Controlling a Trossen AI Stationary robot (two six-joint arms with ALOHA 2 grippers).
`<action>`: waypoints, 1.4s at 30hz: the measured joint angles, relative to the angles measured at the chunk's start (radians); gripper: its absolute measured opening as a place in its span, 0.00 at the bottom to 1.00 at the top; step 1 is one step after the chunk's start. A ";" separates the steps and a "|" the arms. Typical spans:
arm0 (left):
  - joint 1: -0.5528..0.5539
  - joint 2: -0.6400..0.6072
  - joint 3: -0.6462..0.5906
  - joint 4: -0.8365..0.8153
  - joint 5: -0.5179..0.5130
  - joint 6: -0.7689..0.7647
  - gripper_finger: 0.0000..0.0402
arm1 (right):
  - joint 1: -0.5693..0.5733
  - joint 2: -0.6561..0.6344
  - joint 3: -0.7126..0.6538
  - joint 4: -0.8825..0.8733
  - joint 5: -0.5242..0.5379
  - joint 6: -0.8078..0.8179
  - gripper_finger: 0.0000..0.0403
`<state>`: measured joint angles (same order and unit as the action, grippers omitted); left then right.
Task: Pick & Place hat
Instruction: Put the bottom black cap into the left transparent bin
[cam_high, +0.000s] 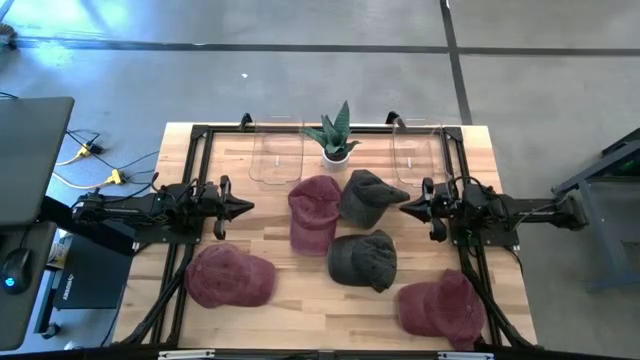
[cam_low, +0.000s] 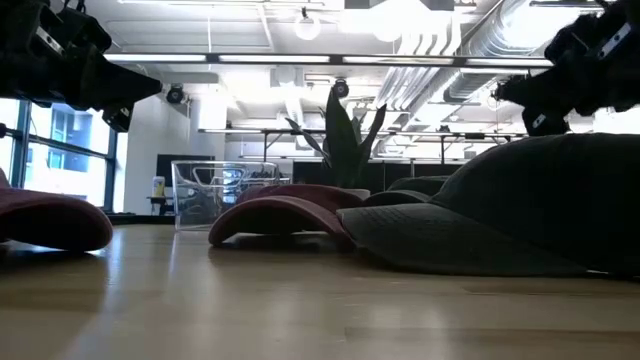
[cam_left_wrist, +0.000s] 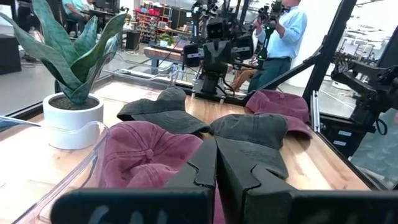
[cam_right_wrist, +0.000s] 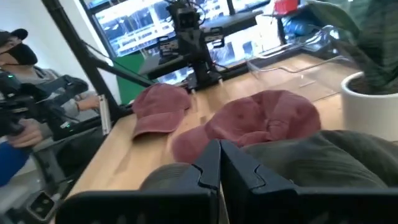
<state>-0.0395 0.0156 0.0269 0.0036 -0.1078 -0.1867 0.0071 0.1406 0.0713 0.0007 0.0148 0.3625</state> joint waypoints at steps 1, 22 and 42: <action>0.000 0.000 0.000 0.000 -0.006 0.001 0.00 | 0.017 0.032 0.023 -0.003 0.005 0.005 0.00; 0.000 0.000 0.000 0.002 -0.028 -0.035 0.00 | 0.501 0.794 0.452 -0.291 0.008 0.880 0.01; 0.000 0.000 0.000 -0.002 0.051 -0.059 0.00 | 0.711 1.096 0.035 0.581 0.303 1.417 0.67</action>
<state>-0.0394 0.0158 0.0269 0.0016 -0.0563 -0.2455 0.7182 1.2369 0.1063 0.5820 0.3173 1.7799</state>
